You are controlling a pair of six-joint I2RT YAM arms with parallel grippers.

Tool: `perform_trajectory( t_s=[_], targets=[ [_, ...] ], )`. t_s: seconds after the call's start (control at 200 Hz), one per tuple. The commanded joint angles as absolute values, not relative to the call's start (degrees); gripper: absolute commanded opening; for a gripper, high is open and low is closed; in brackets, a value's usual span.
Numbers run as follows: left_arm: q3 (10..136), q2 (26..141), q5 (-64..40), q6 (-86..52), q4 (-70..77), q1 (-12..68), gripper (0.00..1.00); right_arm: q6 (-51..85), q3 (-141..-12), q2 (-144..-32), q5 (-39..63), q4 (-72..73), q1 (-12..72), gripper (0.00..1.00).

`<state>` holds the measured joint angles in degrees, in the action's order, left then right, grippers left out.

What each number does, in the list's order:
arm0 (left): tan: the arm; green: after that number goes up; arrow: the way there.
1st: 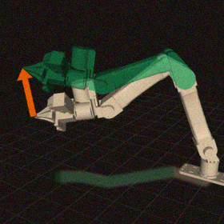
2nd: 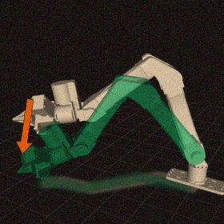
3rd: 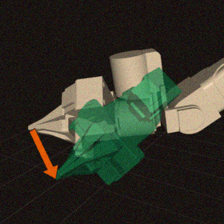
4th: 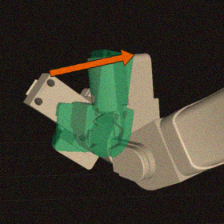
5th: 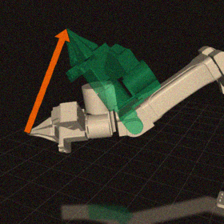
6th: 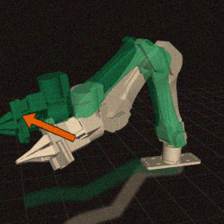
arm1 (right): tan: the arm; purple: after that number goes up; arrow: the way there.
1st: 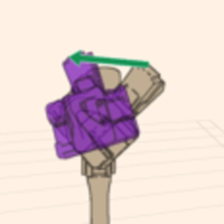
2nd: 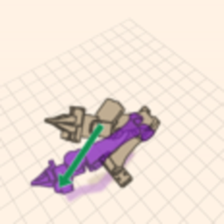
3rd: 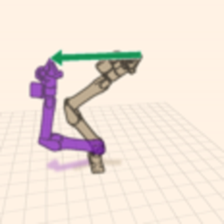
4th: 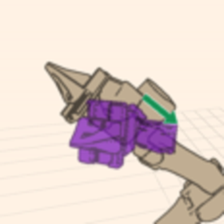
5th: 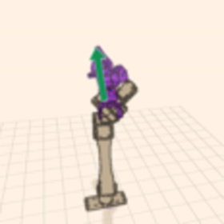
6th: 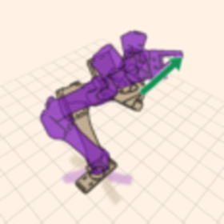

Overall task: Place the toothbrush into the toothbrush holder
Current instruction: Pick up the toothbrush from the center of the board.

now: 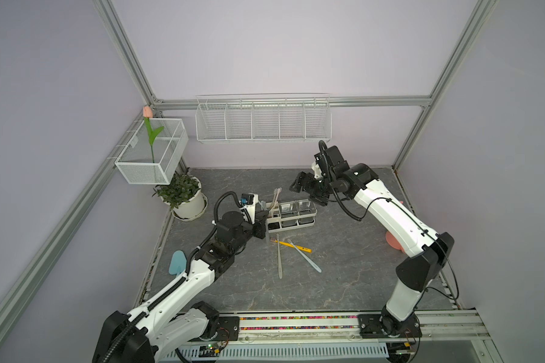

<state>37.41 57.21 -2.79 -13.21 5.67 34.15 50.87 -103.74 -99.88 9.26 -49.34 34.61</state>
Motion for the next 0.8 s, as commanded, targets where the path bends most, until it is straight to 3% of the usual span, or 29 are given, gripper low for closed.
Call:
perform_trajectory(
  t_s=[0.0, 0.41, 0.795],
  targets=[
    [38.96, 56.31, -2.26, -14.25, 6.68, 33.97, 0.0, 54.45, -91.14, -94.32, 11.8, -36.48, 33.89, 0.89],
    [49.51, 67.25, 2.25, -11.8, 11.76, 33.87, 0.0, 51.55, -67.29, -83.44, 9.72, -18.96, 32.98, 0.89],
    [63.19, 80.18, 1.93, -7.26, 13.43, 32.92, 0.0, 42.35, -59.73, -74.81, 4.66, -16.27, 32.85, 0.89]
  ],
)
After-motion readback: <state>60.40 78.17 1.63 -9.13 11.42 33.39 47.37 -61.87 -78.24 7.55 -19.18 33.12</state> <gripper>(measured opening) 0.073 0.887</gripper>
